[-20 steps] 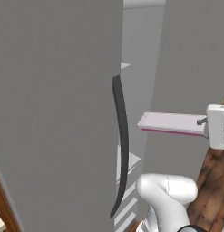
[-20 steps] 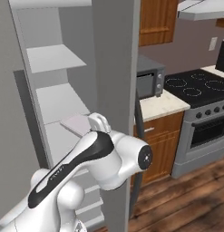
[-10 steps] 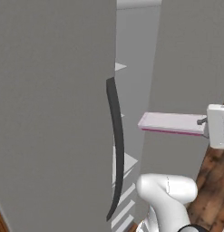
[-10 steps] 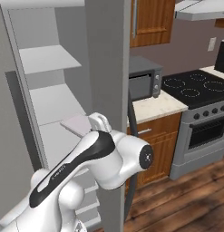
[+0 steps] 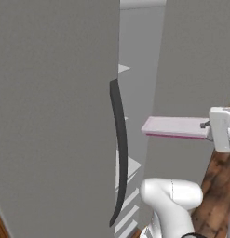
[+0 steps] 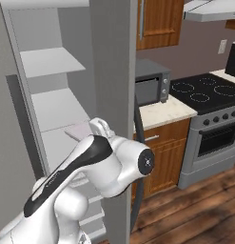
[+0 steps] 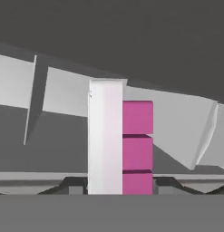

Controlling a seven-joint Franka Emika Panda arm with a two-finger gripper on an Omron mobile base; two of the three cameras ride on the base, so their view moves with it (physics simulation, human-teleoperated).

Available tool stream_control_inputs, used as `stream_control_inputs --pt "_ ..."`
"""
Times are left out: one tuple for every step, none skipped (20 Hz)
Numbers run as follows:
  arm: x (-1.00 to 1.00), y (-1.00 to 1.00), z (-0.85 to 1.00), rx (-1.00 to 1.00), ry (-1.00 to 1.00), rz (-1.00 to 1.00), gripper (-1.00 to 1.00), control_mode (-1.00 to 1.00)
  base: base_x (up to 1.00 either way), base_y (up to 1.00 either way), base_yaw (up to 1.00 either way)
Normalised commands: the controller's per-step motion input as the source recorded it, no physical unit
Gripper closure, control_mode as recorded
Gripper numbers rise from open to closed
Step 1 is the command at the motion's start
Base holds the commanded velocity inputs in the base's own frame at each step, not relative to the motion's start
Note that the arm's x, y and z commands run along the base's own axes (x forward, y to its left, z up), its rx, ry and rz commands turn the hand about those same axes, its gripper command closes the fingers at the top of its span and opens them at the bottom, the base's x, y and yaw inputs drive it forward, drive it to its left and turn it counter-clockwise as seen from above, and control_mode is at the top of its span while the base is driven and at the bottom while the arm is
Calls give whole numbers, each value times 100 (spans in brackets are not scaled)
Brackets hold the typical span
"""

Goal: The ice cube tray has been filled with water. Take the tray and place it in the freezer to make ice. Close the freezer door after placing the tray.

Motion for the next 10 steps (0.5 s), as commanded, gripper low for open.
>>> stream_control_inputs --pt "-16 40 0 -10 -1 -21 100 -100 0 0 0" --pt "-16 41 0 -10 0 -23 100 -100 0 0 0" --pt "-11 37 0 -9 0 -22 100 -100 0 0 0" --pt "-21 45 0 -10 0 -24 100 -100 0 0 0" --pt "-26 36 0 -7 0 -24 100 -100 0 0 0" --pt "-34 31 0 -4 0 -23 100 -100 0 0 0" --pt "-38 29 0 -3 0 -20 100 -100 0 0 0" --pt "-35 34 0 -1 0 -18 100 -100 0 0 0" --pt "-46 29 0 0 0 -14 100 -100 0 0 0" --pt "-49 26 0 0 0 -11 100 -100 0 0 0"
